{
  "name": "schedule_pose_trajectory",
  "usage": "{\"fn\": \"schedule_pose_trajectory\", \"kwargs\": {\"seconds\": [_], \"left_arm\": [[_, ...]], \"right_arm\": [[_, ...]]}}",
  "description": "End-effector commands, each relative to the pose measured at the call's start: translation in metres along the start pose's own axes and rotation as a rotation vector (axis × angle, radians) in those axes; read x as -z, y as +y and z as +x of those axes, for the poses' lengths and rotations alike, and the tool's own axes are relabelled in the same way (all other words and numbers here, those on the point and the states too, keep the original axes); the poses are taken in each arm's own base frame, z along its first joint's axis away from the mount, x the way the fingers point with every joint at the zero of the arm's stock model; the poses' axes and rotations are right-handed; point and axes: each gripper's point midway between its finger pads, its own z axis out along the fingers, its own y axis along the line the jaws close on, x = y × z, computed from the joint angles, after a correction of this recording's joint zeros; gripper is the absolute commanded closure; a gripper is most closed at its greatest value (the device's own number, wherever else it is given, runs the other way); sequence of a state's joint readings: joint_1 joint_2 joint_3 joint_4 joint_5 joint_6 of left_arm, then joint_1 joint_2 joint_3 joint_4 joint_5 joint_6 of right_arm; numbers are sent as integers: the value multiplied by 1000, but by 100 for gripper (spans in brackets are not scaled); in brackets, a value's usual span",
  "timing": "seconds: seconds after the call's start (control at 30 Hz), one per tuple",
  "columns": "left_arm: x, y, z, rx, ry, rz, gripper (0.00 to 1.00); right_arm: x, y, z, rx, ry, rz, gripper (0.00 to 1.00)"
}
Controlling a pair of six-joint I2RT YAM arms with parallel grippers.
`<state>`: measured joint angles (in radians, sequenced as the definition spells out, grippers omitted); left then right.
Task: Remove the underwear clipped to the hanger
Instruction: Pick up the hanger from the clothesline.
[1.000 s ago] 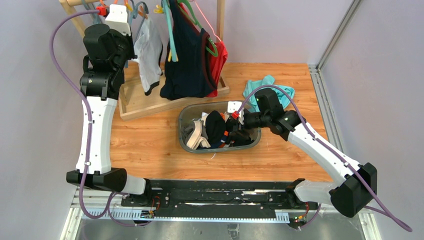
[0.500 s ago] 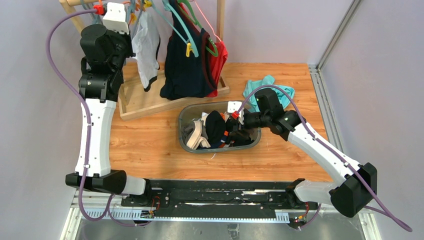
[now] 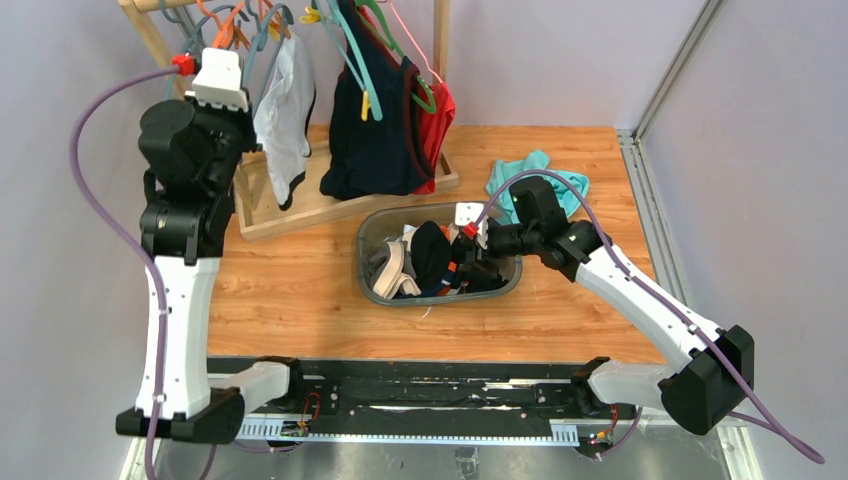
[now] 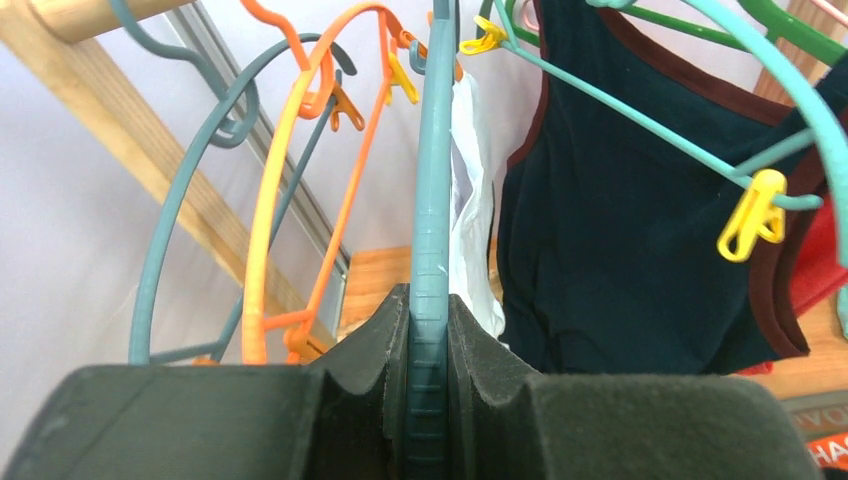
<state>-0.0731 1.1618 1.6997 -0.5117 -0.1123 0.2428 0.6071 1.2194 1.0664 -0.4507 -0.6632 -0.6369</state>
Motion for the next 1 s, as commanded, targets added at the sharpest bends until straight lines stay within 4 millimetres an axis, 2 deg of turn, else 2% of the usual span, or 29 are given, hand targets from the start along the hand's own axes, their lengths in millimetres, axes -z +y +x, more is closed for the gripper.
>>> {"fn": "schedule_pose_trajectory", "kwargs": {"seconds": [0.0,0.2,0.33,0.57,0.77,0.97], "left_arm": [[38,6,-26,-7,-117,6,100],[83,-6,-3,-29,-92,80,100],[126,-20,3,-65,-116,183,100],[179,-56,25,-145,-63,431,100],[218,-87,36,-217,-74,660,100],[238,-127,48,-237,-113,945,100]], "right_arm": [[-2,14,-3,16,-13,-45,46],[1,14,-7,19,-22,-38,46],[4,15,-14,8,-41,-38,46],[14,15,-31,-13,-81,-15,46],[35,-11,-44,-59,-87,169,46],[71,-34,-60,-129,-126,331,51]]}}
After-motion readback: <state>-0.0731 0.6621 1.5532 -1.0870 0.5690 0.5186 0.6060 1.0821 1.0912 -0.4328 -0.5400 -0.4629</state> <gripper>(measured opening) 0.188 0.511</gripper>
